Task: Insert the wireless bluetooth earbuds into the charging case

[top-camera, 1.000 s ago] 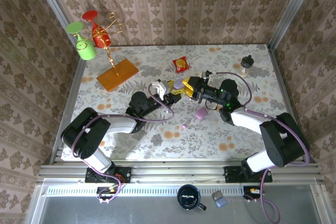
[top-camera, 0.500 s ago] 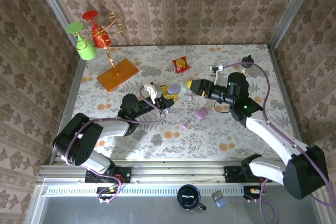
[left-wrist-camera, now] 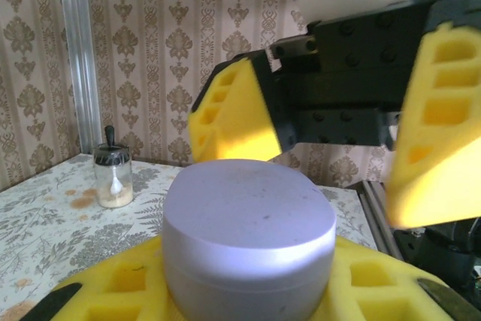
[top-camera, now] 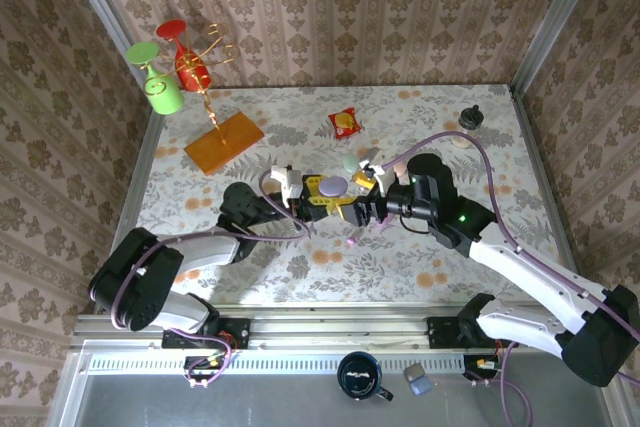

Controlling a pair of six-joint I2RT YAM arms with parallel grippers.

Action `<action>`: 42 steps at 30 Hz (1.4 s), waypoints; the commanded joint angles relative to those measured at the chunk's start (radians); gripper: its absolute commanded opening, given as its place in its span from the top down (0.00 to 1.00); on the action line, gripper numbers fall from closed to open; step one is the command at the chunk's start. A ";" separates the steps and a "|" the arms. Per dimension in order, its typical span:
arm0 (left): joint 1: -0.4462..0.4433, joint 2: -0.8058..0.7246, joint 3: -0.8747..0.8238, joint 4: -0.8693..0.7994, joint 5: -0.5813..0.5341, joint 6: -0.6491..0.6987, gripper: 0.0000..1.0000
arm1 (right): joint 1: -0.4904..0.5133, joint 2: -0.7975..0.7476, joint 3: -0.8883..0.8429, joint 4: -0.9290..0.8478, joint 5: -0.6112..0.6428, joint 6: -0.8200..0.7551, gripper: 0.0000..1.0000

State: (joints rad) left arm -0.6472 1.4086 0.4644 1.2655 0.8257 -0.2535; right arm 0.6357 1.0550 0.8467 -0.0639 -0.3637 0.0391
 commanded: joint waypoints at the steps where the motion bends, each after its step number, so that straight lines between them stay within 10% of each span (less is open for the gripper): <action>1: -0.006 -0.028 -0.012 0.025 0.045 -0.024 0.73 | 0.005 -0.008 0.009 0.046 0.095 -0.033 0.22; 27: 0.030 -0.073 -0.080 0.026 0.004 0.000 0.73 | -0.014 -0.081 0.020 0.141 0.098 0.174 0.23; 42: 0.300 -0.196 -0.212 0.026 -0.064 -0.059 0.74 | -0.124 0.246 0.088 -0.038 0.121 0.541 0.28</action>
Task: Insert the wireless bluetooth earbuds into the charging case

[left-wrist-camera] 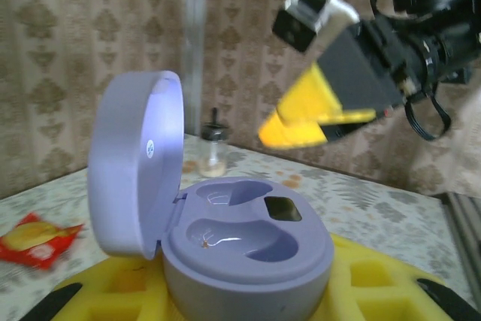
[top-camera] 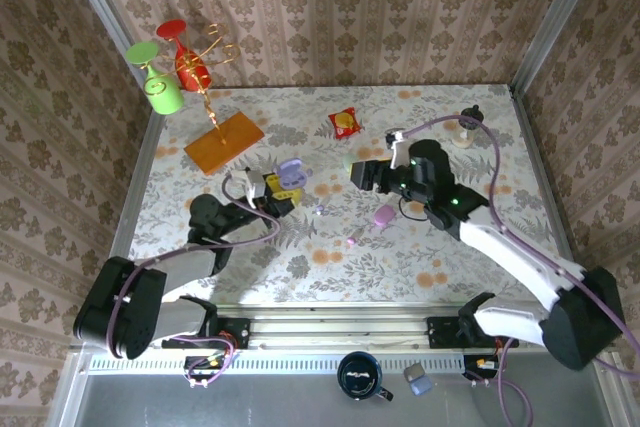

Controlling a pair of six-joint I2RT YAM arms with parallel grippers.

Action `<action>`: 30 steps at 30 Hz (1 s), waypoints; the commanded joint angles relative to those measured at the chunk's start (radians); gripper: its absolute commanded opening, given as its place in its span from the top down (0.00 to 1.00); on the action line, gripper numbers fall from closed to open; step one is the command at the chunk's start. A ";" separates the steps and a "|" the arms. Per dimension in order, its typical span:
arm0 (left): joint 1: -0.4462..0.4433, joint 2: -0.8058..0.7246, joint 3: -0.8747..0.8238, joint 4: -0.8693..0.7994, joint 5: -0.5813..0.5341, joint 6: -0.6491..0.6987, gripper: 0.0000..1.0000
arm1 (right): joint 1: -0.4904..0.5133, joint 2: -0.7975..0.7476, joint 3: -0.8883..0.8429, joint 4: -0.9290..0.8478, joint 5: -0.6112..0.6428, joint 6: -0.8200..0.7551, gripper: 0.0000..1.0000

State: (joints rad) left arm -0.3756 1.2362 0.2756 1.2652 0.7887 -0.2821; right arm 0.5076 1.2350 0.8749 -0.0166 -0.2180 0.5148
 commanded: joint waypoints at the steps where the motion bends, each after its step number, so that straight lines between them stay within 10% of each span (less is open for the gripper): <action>1: 0.042 -0.028 -0.035 0.026 -0.045 -0.026 0.74 | 0.014 0.109 0.073 -0.091 -0.025 0.068 0.28; 7: 0.134 -0.041 -0.082 0.028 -0.085 -0.030 0.75 | 0.081 0.355 0.180 -0.137 -0.029 0.079 0.32; 30: 0.269 -0.087 -0.120 0.026 -0.118 -0.057 0.75 | 0.333 0.836 0.593 -0.479 0.567 -0.164 0.30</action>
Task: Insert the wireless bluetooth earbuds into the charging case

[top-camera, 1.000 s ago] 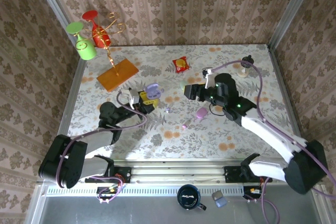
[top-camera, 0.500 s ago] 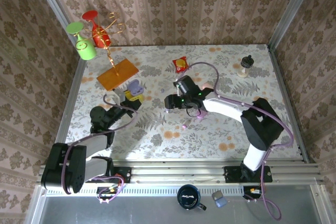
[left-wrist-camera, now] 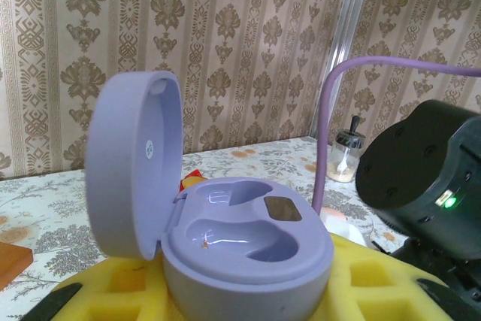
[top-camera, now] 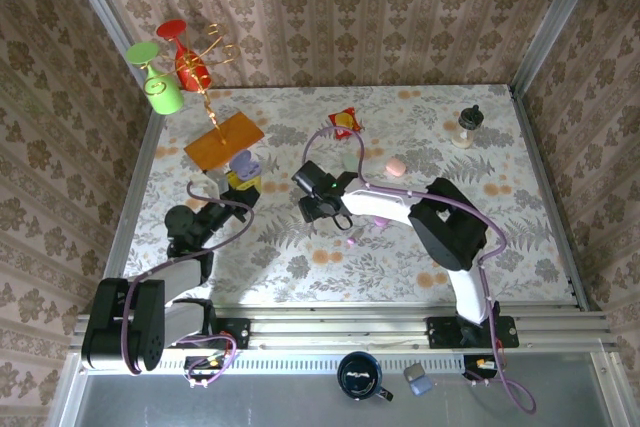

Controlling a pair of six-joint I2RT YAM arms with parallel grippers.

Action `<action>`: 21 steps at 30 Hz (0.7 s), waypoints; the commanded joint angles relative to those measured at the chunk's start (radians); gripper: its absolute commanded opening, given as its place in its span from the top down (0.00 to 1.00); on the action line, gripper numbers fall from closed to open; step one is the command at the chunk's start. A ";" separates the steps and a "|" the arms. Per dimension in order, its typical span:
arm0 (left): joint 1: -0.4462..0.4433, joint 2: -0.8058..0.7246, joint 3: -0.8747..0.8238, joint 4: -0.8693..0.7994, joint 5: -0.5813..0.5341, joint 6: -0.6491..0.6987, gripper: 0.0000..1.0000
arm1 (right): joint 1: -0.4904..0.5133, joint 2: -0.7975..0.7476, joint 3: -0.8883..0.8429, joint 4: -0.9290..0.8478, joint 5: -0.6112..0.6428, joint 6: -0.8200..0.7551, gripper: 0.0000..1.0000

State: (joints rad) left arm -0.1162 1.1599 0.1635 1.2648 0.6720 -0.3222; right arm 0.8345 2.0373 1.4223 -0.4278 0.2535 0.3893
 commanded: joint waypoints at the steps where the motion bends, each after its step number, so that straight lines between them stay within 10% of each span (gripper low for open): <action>1: 0.010 -0.011 -0.009 0.027 -0.002 -0.015 0.75 | 0.011 0.046 0.053 -0.075 0.095 -0.045 0.30; 21: 0.012 -0.006 -0.005 0.026 0.021 -0.006 0.76 | 0.003 -0.009 0.028 -0.167 0.163 -0.074 0.29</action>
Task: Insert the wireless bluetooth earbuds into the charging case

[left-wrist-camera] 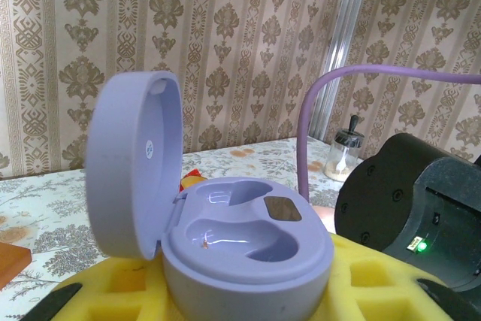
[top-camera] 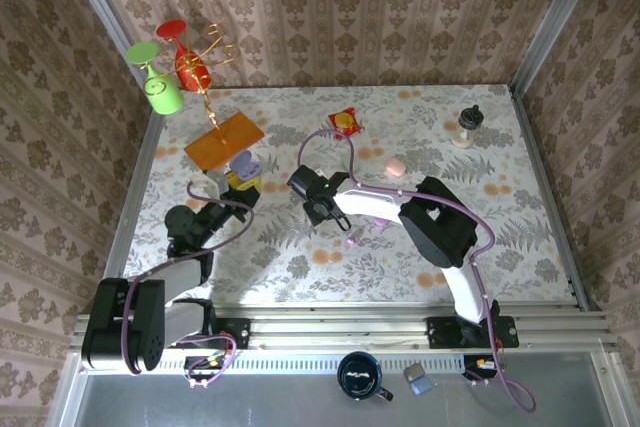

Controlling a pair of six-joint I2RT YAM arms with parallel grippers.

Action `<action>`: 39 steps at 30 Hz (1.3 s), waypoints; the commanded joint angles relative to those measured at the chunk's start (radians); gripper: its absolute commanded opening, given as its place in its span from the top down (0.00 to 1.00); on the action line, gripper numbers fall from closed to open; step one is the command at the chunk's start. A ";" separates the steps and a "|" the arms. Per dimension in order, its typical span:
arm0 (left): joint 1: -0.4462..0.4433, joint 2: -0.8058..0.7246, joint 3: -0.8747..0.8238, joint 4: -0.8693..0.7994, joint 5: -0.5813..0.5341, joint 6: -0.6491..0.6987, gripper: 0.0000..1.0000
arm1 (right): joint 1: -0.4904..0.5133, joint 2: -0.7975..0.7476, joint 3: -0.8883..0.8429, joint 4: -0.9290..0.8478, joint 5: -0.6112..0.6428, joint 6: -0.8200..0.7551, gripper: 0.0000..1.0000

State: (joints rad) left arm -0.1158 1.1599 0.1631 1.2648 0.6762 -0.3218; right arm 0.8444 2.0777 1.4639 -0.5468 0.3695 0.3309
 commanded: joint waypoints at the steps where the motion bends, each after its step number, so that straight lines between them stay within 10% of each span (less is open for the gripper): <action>1: 0.011 -0.006 -0.005 0.027 0.016 -0.005 0.76 | -0.009 -0.052 -0.017 -0.051 0.047 -0.016 0.29; 31: 0.033 -0.015 -0.005 0.027 0.012 -0.007 0.77 | -0.018 -0.149 -0.035 -0.036 -0.026 0.000 0.30; 39: 0.041 -0.017 -0.006 0.027 0.005 0.005 0.76 | 0.050 -0.039 0.084 -0.095 0.127 -0.029 0.32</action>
State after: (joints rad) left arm -0.0883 1.1599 0.1631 1.2648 0.6762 -0.3218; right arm 0.8661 1.9854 1.4910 -0.6060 0.4206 0.3153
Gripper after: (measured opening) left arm 0.351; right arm 0.684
